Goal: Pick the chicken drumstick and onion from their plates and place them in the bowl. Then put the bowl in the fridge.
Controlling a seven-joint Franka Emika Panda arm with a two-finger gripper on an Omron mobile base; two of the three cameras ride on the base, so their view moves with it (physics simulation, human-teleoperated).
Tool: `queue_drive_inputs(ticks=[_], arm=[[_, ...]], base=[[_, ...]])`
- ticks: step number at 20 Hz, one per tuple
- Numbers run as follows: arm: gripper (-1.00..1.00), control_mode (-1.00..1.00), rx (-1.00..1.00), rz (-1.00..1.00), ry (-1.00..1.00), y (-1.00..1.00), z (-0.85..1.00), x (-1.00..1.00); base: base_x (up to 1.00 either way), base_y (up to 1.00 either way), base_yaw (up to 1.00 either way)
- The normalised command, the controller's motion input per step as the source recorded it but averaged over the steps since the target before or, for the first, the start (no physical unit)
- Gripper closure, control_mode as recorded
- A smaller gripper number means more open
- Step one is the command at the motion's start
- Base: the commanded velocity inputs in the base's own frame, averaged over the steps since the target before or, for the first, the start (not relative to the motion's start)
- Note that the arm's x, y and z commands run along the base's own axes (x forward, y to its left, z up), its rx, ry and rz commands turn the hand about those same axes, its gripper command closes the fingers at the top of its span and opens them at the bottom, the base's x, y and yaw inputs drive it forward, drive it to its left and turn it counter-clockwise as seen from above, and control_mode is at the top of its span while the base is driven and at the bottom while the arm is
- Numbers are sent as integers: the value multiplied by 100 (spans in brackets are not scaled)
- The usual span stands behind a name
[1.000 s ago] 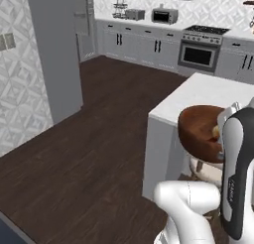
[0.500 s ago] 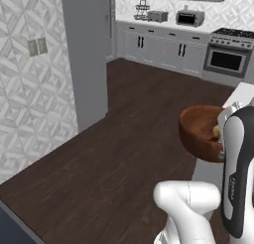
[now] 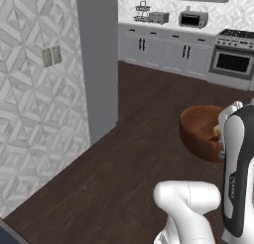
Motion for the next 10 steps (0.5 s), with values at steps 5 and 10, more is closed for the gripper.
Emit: queue_drive_inputs(ticks=[5,10], arm=[[100,100,0,0,0,0,0,0],[100,100,0,0,0,0,0,0]], base=[[100,98,-42],[100,86,-62]])
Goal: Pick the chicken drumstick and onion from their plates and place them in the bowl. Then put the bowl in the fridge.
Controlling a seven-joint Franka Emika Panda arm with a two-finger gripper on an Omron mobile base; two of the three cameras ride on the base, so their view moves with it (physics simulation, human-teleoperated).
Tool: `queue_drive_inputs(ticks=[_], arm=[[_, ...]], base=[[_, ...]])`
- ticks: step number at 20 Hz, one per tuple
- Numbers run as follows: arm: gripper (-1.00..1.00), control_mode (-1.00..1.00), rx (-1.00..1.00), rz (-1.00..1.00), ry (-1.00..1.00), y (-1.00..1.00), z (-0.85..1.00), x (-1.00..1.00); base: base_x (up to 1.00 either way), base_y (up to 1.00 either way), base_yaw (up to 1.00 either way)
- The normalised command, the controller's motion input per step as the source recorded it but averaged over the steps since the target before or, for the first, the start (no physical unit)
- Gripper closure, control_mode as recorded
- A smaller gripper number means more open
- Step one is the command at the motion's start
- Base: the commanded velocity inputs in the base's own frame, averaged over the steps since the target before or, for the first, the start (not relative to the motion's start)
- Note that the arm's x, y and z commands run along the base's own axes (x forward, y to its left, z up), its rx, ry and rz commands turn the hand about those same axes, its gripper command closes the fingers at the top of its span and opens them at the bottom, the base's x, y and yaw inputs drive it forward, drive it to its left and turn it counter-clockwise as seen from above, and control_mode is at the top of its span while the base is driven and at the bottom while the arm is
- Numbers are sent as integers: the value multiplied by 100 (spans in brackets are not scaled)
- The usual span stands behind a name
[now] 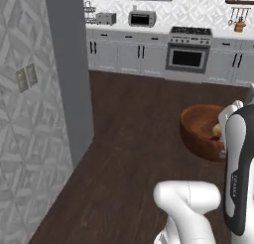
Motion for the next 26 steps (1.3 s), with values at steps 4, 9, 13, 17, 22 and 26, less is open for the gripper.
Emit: queue_drive_inputs(ticks=[4,9,13,17,22,26], arm=[[100,100,0,0,0,0,0,0],[100,100,0,0,0,0,0,0],[100,100,0,0,0,0,0,0],[100,100,0,0,0,0,0,0],[100,100,0,0,0,0,0,0],[100,100,0,0,0,0,0,0]], base=[[100,86,-52],[100,31,-26],[100,-3,-16],[100,-32,-15],[100,-15,-4],[100,-31,10]])
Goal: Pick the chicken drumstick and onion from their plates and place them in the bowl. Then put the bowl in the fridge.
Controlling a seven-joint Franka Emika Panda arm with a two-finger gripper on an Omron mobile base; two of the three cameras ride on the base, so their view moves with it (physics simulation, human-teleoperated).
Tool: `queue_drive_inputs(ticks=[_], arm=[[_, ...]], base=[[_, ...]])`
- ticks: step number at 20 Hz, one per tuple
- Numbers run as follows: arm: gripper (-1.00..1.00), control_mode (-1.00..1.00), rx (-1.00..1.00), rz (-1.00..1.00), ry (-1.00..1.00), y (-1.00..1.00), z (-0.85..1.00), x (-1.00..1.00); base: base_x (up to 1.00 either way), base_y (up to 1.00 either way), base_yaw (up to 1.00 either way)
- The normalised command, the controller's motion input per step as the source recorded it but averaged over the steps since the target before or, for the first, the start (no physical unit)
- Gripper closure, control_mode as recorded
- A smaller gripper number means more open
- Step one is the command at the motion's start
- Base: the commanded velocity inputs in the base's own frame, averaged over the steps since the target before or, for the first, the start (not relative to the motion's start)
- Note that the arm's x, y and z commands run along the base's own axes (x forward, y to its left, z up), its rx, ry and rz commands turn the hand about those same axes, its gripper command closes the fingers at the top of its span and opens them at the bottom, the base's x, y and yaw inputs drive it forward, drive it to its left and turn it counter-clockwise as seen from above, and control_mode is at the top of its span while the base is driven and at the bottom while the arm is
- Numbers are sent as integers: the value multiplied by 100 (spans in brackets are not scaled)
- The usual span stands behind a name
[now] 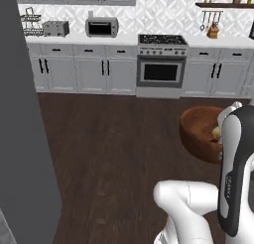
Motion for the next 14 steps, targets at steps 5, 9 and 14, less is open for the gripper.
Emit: queue_drive_inputs(ticks=[5,9,14], arm=[[100,100,0,0,0,0,0,0],[100,100,0,0,0,0,0,0],[100,100,0,0,0,0,0,0]], base=[[100,-75,18],[100,-83,22],[100,-82,34]])
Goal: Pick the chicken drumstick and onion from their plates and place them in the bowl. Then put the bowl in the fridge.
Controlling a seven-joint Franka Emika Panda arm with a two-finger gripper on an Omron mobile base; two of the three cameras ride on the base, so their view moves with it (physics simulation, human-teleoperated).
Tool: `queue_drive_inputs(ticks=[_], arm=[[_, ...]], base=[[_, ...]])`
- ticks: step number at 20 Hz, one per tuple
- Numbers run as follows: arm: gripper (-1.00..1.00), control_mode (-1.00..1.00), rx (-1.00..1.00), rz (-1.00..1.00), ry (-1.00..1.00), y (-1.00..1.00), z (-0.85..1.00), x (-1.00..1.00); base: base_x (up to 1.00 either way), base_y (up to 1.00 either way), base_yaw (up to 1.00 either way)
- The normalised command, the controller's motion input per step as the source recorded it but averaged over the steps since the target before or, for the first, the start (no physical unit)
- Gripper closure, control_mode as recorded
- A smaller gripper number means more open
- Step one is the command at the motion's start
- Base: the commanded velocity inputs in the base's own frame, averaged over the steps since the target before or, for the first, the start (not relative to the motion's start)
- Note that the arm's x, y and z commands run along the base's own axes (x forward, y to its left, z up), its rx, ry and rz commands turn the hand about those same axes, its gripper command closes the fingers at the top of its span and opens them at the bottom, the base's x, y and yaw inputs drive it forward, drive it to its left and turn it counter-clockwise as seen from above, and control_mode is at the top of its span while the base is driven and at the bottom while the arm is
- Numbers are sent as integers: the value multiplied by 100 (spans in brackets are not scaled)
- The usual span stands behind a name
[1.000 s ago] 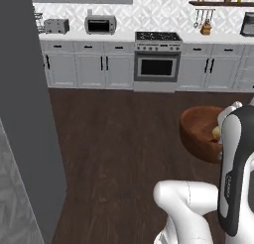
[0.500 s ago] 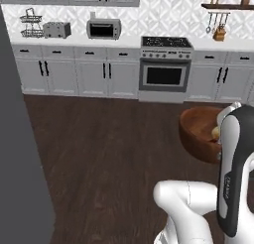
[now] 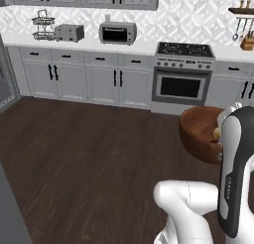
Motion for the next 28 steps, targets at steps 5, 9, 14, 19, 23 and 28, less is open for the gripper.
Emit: queue_drive_inputs(ticks=[5,9,14,19,23,28], arm=[[100,100,0,0,0,0,0,0],[100,100,0,0,0,0,0,0],[100,100,0,0,0,0,0,0],[100,100,0,0,0,0,0,0],[100,100,0,0,0,0,0,0],[100,100,0,0,0,0,0,0]], base=[[100,-38,41],[100,-27,42],[100,-7,47],[100,-33,60],[100,-46,66],[100,-56,62]])
